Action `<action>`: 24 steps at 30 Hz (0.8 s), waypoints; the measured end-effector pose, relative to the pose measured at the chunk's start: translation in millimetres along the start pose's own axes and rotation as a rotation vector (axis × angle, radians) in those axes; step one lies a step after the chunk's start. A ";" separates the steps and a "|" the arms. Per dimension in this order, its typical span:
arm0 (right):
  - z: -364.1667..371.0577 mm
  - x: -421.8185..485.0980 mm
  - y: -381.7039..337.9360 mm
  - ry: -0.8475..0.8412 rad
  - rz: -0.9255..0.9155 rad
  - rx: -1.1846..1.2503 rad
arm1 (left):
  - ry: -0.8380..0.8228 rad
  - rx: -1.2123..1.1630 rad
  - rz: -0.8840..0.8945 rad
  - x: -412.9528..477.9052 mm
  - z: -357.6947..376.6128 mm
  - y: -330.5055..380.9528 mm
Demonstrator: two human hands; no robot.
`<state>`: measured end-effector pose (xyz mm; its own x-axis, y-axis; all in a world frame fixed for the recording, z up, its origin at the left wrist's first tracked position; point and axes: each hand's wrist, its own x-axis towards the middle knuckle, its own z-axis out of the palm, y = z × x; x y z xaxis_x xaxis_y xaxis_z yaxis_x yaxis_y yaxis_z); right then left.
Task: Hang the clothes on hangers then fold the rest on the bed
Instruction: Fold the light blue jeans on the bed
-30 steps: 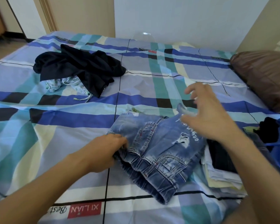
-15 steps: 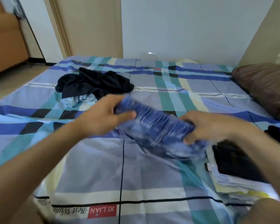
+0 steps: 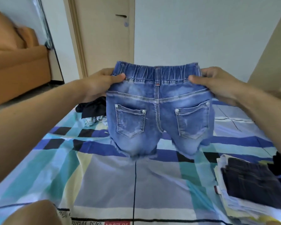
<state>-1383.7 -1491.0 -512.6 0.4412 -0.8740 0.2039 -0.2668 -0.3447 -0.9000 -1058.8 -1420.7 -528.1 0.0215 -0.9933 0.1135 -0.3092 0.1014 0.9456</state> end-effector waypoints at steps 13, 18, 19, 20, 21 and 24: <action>84.2 -10.5 -23.4 0.104 0.044 0.066 | 0.025 0.000 -0.013 -23.0 72.6 30.6; 81.4 -27.1 -38.1 -0.038 -0.091 0.215 | 0.037 -0.060 0.228 -28.3 80.6 24.2; 76.4 -26.2 -34.8 0.038 -0.169 0.163 | 0.095 -0.077 0.228 -26.7 77.6 21.5; 71.0 -24.2 -29.1 0.155 -0.257 0.079 | 0.132 -0.086 0.226 -26.0 75.3 20.0; 65.4 -22.2 -20.8 0.270 -0.312 -0.001 | 0.141 -0.098 0.225 -24.6 73.7 17.9; 53.4 -22.2 4.2 0.271 -0.182 -0.003 | 0.067 -0.200 0.217 -25.6 72.6 14.0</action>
<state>-1348.9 -1454.7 -541.6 0.2377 -0.8570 0.4573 -0.2073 -0.5047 -0.8380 -1132.8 -1397.9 -539.9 0.0404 -0.9419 0.3335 -0.1206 0.3267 0.9374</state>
